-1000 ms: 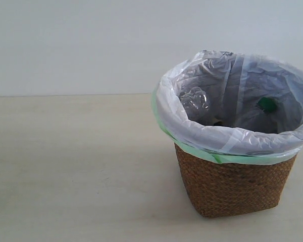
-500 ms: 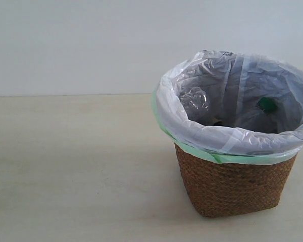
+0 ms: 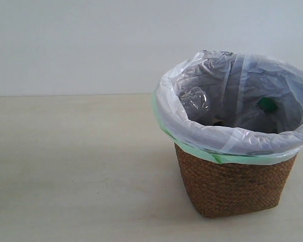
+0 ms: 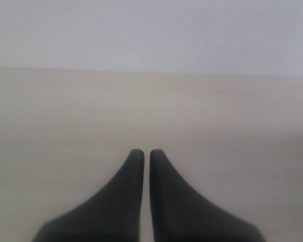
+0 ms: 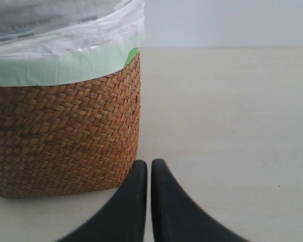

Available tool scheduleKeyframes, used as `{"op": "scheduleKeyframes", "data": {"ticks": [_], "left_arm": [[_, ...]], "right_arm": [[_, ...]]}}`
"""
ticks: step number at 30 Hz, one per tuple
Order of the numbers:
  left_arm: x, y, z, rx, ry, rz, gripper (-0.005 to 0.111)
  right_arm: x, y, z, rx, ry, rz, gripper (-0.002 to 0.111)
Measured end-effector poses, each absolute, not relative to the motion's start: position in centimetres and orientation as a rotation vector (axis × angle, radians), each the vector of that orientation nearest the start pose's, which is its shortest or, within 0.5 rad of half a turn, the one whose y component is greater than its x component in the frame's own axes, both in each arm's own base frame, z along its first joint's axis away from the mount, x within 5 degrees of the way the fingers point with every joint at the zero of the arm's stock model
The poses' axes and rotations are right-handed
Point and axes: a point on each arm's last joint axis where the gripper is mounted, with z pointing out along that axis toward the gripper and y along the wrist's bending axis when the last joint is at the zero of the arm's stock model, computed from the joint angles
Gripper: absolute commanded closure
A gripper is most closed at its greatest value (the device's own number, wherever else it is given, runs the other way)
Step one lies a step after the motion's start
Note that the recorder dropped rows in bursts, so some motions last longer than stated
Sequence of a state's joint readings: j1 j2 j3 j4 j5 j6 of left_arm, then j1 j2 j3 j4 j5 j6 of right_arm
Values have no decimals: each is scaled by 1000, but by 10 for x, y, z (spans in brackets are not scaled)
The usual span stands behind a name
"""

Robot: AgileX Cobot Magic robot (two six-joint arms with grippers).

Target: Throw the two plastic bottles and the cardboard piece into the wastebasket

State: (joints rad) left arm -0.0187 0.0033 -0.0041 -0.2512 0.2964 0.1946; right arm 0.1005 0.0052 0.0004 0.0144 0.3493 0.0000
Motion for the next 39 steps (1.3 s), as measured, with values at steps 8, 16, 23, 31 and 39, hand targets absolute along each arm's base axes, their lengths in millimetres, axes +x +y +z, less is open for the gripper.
{"op": "scheduleKeyframes", "data": {"ticks": [8,16,23,31,39], "left_arm": [[54,-5,187,-17,1788,-103,103],[54,-5,187,-18,1788,-99,103],[54,-5,187,-18,1788,-99,103],[54,-5,187,-18,1788,-99,103],[54,-5,187,-18,1788,-99,103]], "right_arm": [[53,6,181,-83,1837,84,108],[53,6,181,-83,1837,84,108],[53,6,181,-83,1837,84,108],[53,6,181,-83,1837,84,108],[53,6,181,-83,1837,84,108]]}}
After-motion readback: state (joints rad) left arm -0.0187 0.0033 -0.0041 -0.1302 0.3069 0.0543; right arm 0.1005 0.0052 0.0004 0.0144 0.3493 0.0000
